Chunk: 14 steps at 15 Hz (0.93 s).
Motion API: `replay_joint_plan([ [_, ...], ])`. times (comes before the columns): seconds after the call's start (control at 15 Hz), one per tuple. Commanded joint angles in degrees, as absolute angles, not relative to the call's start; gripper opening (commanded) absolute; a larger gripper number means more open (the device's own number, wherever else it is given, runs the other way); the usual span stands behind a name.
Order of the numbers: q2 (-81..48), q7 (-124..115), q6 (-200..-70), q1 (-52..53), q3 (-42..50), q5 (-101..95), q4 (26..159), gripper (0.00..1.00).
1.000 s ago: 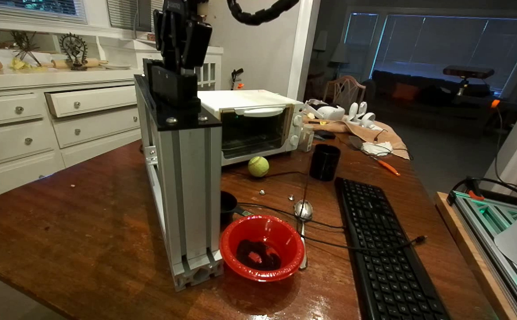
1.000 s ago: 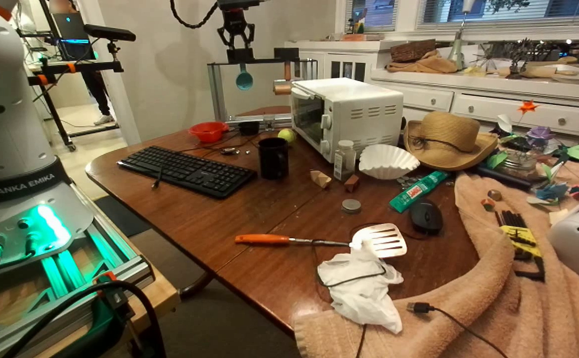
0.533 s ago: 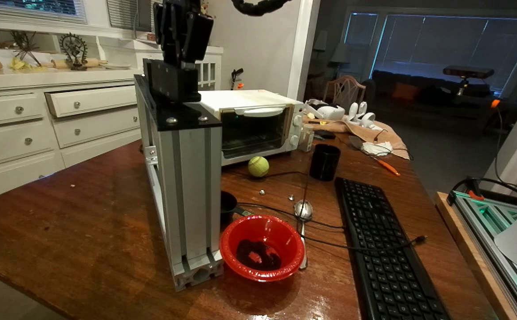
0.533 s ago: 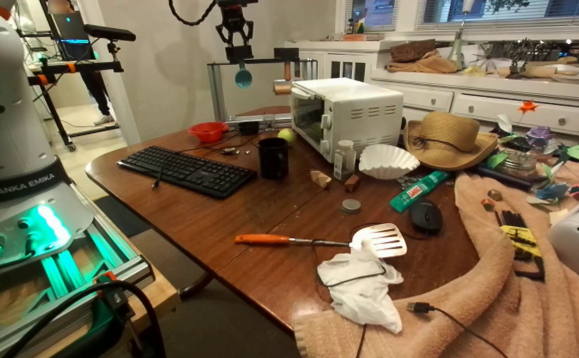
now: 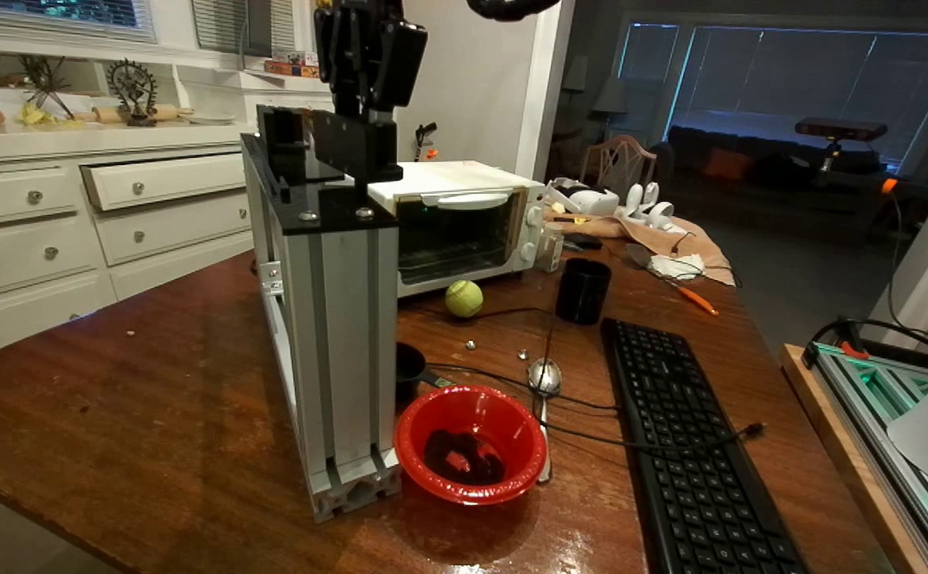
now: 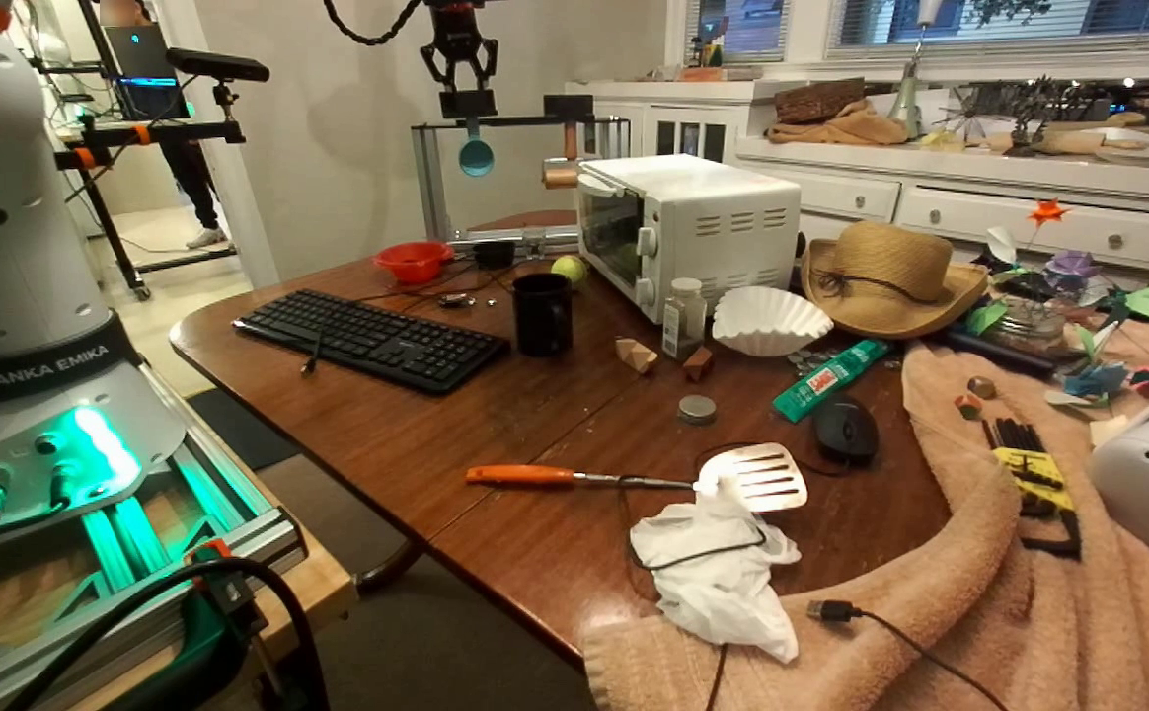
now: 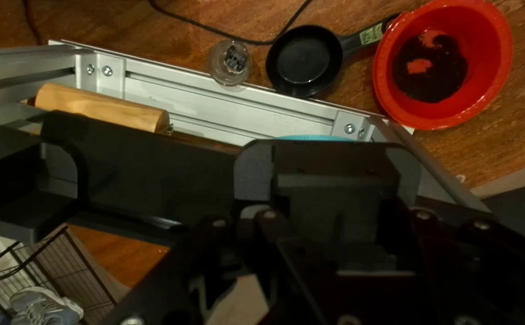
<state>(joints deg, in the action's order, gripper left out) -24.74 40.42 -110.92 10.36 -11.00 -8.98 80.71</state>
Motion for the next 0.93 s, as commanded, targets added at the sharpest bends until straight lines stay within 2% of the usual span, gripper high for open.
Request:
replay_joint_plan([
  [0.0, -18.6, 39.4, -111.4, 9.0, -11.2, -7.2, 89.1, 0.23],
  [0.33, -8.5, 39.7, -115.1, 5.7, -11.3, -1.5, 102.5, 0.23],
  [0.67, 0.0, 49.6, -126.7, 3.8, -10.2, 12.8, 117.0, 0.23],
  [0.8, 3.0, 51.5, -129.4, 3.9, -8.6, 11.2, 123.2, 0.23],
  [0.87, -2.1, 48.5, -125.3, 5.0, -8.8, 9.4, 115.0, 0.23],
])
